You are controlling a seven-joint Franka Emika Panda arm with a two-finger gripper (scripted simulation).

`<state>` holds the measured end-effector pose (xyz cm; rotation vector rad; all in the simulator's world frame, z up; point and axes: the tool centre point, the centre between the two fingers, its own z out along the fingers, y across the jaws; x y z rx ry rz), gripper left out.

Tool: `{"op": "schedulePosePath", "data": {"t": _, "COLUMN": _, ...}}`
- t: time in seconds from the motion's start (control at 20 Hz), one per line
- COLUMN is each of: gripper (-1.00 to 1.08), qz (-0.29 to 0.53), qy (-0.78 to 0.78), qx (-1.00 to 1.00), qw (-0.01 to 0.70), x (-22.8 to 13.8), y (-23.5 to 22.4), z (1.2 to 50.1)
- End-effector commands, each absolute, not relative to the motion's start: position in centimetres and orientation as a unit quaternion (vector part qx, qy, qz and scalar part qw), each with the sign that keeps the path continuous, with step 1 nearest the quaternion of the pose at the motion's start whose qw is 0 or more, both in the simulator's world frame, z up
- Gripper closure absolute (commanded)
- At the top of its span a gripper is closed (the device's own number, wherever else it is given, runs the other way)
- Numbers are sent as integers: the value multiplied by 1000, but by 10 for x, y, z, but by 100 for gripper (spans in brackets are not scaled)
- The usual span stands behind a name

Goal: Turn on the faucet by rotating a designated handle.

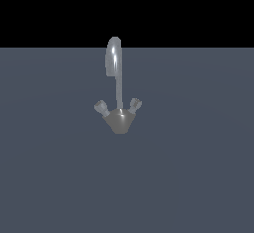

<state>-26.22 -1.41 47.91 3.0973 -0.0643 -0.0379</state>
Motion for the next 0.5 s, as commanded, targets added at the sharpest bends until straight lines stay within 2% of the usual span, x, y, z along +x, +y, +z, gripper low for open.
{"op": "schedulePosePath", "data": {"t": 0.0, "gripper": 42, "qz": -42, "qy": -24, "qx": 999, "qw": 11, "x": -260, "y": -14, "z": 462}}
{"op": "schedulePosePath", "data": {"t": 0.05, "gripper": 24, "qz": -57, "qy": -24, "qx": 998, "qw": 20, "x": -262, "y": -7, "z": 449}}
{"op": "schedulePosePath", "data": {"t": 0.1, "gripper": 20, "qz": -51, "qy": -30, "qx": 998, "qw": 26, "x": -251, "y": -15, "z": 442}}
{"op": "schedulePosePath", "data": {"t": 0.15, "gripper": 30, "qz": -75, "qy": -22, "qx": 997, "qw": 30, "x": -249, "y": -5, "z": 415}}
{"op": "schedulePosePath", "data": {"t": 0.2, "gripper": 30, "qz": -83, "qy": 10, "qx": 995, "qw": 52, "x": -245, "y": 16, "z": 405}}
{"op": "schedulePosePath", "data": {"t": 0.25, "gripper": 22, "qz": -102, "qy": 4, "qx": 994, "qw": 37, "x": -243, "y": 16, "z": 379}}
{"op": "schedulePosePath", "data": {"t": 0.3, "gripper": 7, "qz": -111, "qy": -2, "qx": 992, "qw": 59, "x": -240, "y": 19, "z": 367}}
{"op": "schedulePosePath", "data": {"t": 0.35, "gripper": -14, "qz": -112, "qy": 19, "qx": 992, "qw": 62, "x": -233, "y": 35, "z": 354}}
{"op": "schedulePosePath", "data": {"t": 0.4, "gripper": -24, "qz": -120, "qy": 41, "qx": 991, "qw": 48, "x": -234, "y": 56, "z": 336}}
{"op": "schedulePosePath", "data": {"t": 0.45, "gripper": -20, "qz": -123, "qy": 41, "qx": 990, "qw": 53, "x": -225, "y": 43, "z": 325}}
